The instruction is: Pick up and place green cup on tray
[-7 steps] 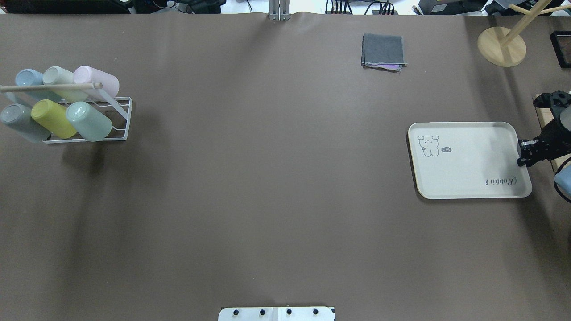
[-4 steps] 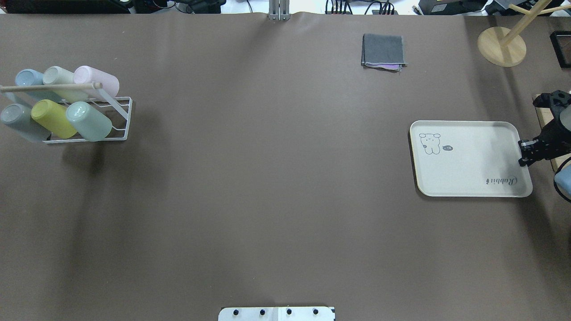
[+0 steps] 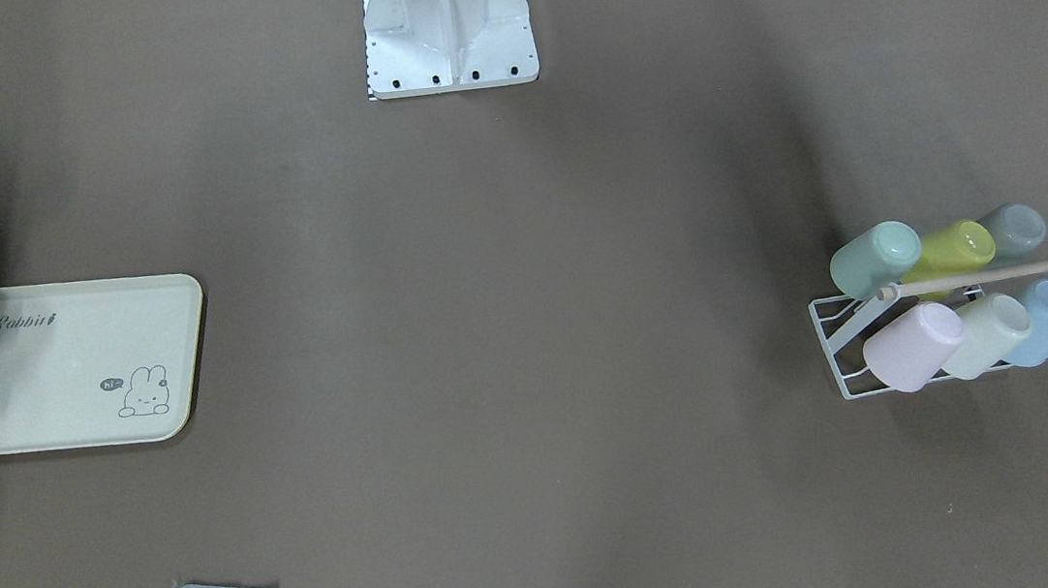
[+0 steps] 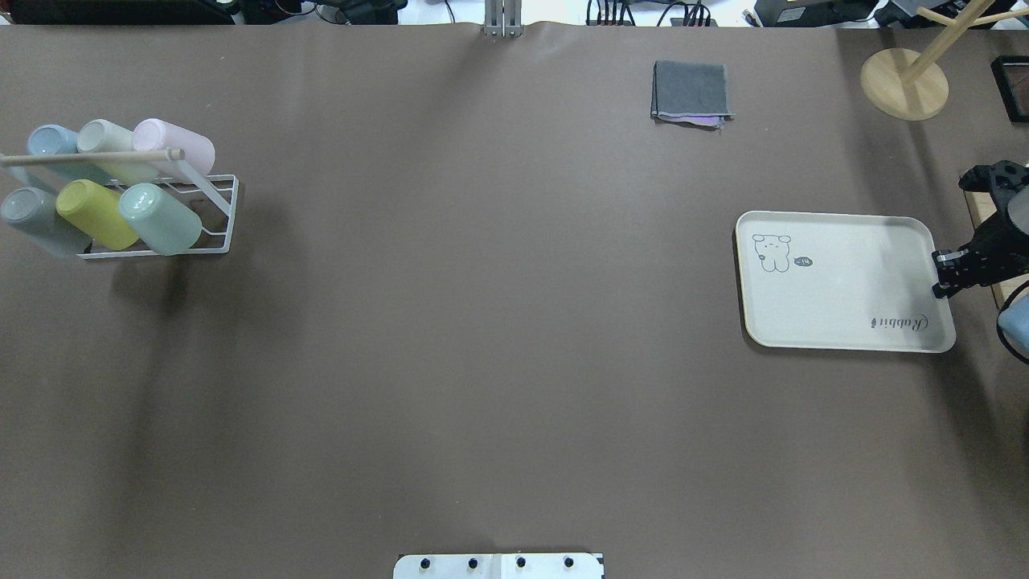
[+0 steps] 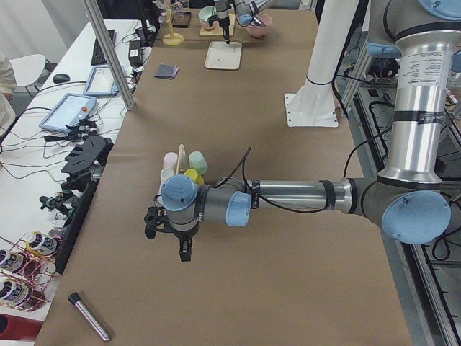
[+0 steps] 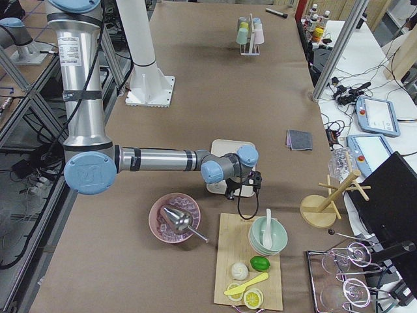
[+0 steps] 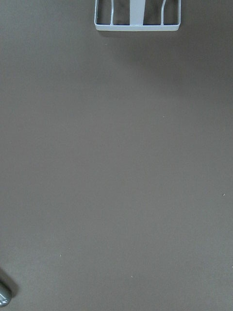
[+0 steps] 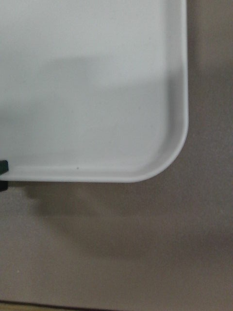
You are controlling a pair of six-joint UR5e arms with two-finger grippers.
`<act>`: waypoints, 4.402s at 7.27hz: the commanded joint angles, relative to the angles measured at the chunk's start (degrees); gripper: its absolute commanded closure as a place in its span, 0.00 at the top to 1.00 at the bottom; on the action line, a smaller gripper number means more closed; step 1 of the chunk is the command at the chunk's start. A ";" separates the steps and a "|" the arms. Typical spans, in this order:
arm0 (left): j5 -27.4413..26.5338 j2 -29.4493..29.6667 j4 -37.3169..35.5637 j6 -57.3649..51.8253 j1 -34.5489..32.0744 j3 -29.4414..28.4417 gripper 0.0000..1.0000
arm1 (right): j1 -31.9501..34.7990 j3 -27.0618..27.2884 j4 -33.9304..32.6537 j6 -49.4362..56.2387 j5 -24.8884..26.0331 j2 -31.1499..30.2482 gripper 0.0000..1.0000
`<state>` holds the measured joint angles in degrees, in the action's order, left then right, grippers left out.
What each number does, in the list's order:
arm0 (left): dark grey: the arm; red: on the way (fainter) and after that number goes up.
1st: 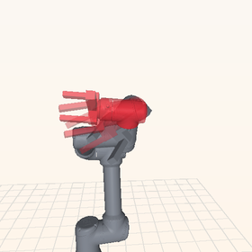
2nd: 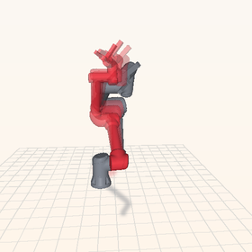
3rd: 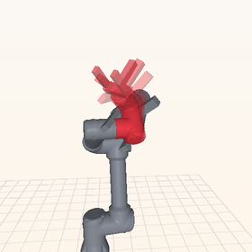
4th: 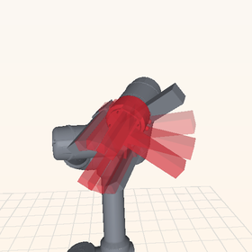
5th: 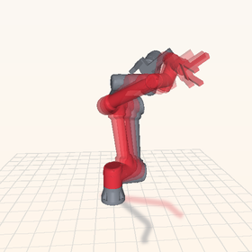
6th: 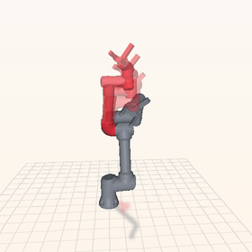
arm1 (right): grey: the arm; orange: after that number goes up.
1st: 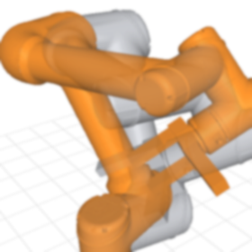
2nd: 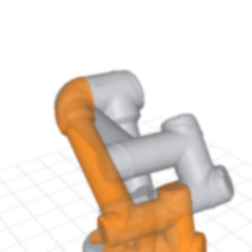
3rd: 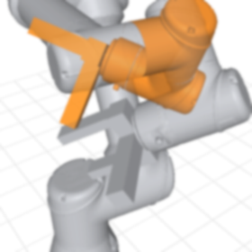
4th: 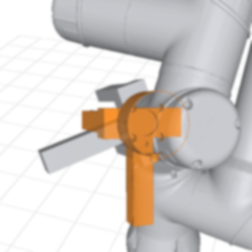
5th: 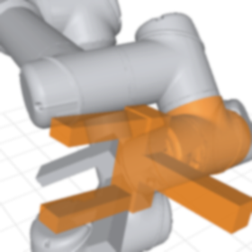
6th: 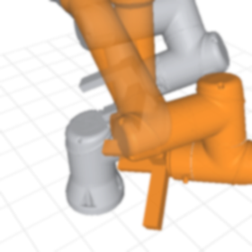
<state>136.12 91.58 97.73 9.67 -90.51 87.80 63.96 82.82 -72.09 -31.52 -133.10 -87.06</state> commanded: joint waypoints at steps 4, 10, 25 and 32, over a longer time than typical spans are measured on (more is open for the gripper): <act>-0.07 0.00 0.00 0.00 -0.02 0.44 0.98 | 2.39 2.95 -0.16 -0.21 -1.38 -0.13 0.00; -1.74 -2.81 -2.97 0.00 1.99 14.66 0.98 | 3.36 7.70 -0.86 -1.35 -2.16 0.05 0.00; -78.28 -7.98 -20.98 -42.27 59.88 48.42 0.98 | -0.14 10.60 -0.07 -15.13 -13.60 9.35 0.00; -106.03 -6.18 -31.90 -42.45 81.54 34.94 0.98 | -12.96 10.43 0.02 -26.82 -6.15 20.33 0.00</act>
<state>34.34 82.69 67.27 -32.55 -9.91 127.51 53.94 93.31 -72.07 -56.55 -141.86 -69.39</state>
